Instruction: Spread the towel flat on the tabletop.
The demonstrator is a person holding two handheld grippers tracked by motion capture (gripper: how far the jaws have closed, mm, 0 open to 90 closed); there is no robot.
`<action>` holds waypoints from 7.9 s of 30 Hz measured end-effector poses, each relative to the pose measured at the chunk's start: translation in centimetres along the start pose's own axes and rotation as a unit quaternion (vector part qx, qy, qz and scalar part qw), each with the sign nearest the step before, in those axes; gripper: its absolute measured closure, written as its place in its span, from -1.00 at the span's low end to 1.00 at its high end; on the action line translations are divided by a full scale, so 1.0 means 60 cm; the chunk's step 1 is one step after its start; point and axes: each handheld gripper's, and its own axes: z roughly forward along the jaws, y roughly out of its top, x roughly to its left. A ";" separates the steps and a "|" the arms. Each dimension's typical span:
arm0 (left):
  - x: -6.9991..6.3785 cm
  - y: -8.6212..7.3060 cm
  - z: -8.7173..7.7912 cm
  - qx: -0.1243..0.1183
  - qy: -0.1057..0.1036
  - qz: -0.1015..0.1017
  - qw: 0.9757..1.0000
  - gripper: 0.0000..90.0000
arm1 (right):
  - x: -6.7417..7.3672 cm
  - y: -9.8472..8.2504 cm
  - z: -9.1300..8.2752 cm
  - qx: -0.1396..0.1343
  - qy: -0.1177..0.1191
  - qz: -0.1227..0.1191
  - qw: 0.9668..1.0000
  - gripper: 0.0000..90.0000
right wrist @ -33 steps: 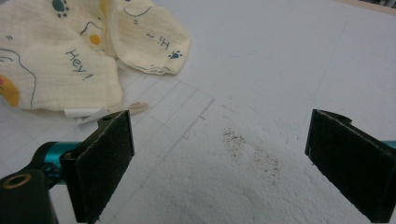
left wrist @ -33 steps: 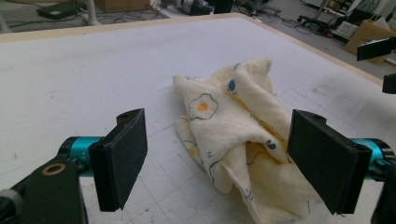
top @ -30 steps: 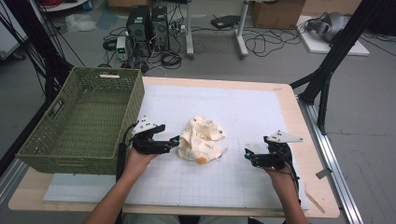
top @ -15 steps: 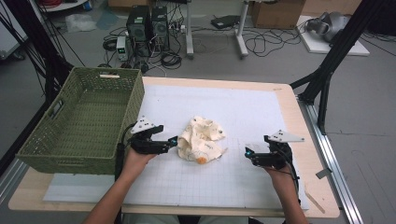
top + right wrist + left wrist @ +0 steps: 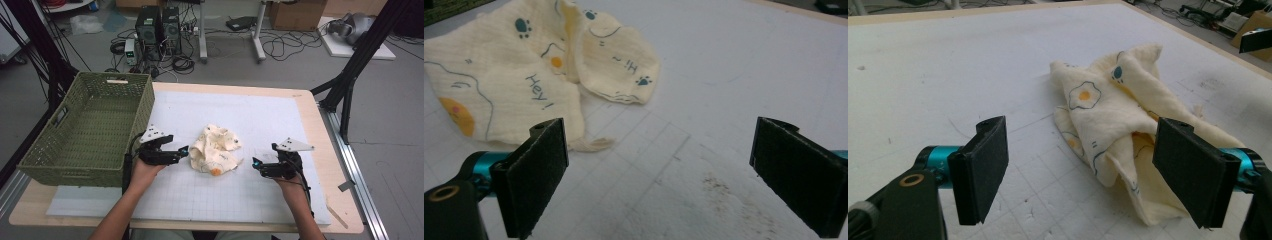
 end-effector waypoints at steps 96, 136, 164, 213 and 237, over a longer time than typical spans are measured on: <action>0.007 -0.009 0.009 0.022 0.016 -0.008 1.000 -0.31 | 0.054 0.031 0.070 0.057 0.046 -0.032 0.997 0.52; 0.006 -0.010 0.011 0.026 0.018 -0.009 0.999 -0.31 | 0.048 -0.009 -0.047 0.085 0.026 0.003 0.996 0.29; 0.006 -0.011 0.013 0.028 0.011 -0.017 0.999 -0.31 | 0.013 0.050 0.035 0.134 -0.034 -0.051 0.989 0.91; -0.082 0.040 0.217 0.135 -0.049 0.068 0.987 0.49 | -0.021 0.000 -0.034 0.057 -0.082 -0.001 0.995 -0.19; 0.042 0.034 0.067 0.075 0.017 -0.015 0.997 0.85 | -0.026 0.006 -0.021 0.048 -0.075 0.031 0.995 -0.16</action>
